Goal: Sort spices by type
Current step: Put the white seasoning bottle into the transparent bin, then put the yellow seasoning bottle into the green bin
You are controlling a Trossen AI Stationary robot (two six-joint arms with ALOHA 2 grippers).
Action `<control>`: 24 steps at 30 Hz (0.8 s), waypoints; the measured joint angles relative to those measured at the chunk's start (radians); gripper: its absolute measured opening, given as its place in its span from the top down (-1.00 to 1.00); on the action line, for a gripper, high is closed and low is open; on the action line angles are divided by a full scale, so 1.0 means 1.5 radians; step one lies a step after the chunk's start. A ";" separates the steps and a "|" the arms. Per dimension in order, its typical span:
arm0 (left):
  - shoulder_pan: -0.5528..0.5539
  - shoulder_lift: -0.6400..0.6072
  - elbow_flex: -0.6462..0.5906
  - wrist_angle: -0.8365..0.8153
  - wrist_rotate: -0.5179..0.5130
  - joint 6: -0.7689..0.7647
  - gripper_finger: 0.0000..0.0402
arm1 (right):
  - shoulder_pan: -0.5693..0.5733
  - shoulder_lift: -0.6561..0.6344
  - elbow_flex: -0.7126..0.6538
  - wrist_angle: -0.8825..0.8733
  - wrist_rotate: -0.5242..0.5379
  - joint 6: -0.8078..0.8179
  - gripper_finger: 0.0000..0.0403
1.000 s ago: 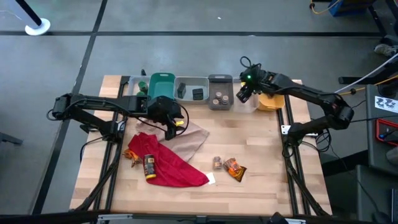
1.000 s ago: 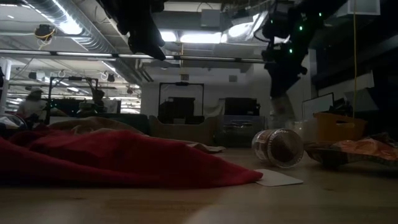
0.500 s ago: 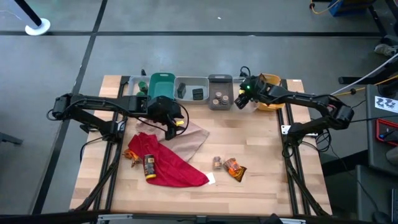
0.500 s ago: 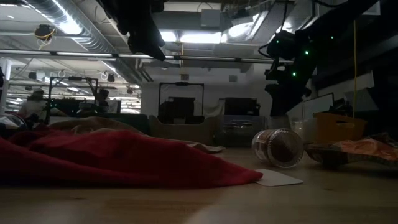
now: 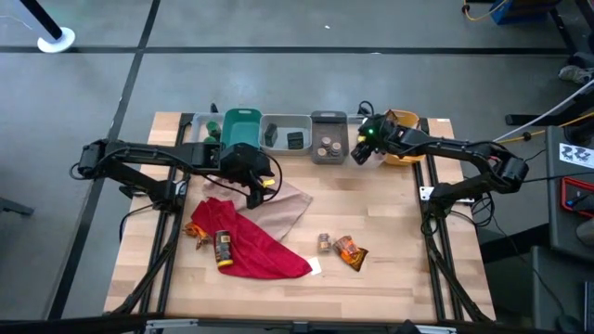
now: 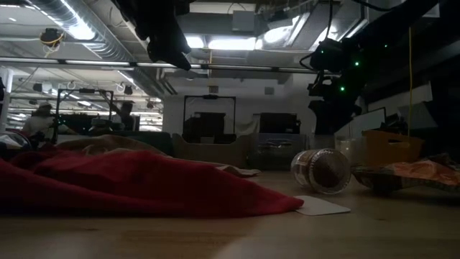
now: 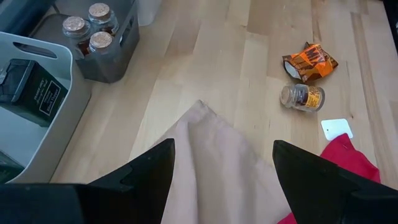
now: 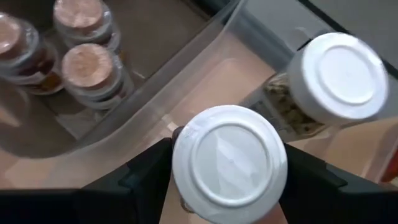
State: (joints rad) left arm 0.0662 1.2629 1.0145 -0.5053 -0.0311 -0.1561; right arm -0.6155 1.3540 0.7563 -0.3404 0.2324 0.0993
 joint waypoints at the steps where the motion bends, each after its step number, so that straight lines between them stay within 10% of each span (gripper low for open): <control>1: 0.000 0.000 0.000 0.000 0.000 0.001 -0.27 | 0.000 0.000 0.000 -0.002 -0.006 0.000 -0.24; 24: 0.000 -0.001 0.000 -0.013 0.001 -0.003 -0.27 | 0.000 -0.001 0.116 -0.273 -0.042 -0.020 -0.25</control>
State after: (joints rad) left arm 0.0659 1.2618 1.0145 -0.5243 -0.0288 -0.1612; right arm -0.6155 1.3524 0.9306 -0.7496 0.1699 0.0696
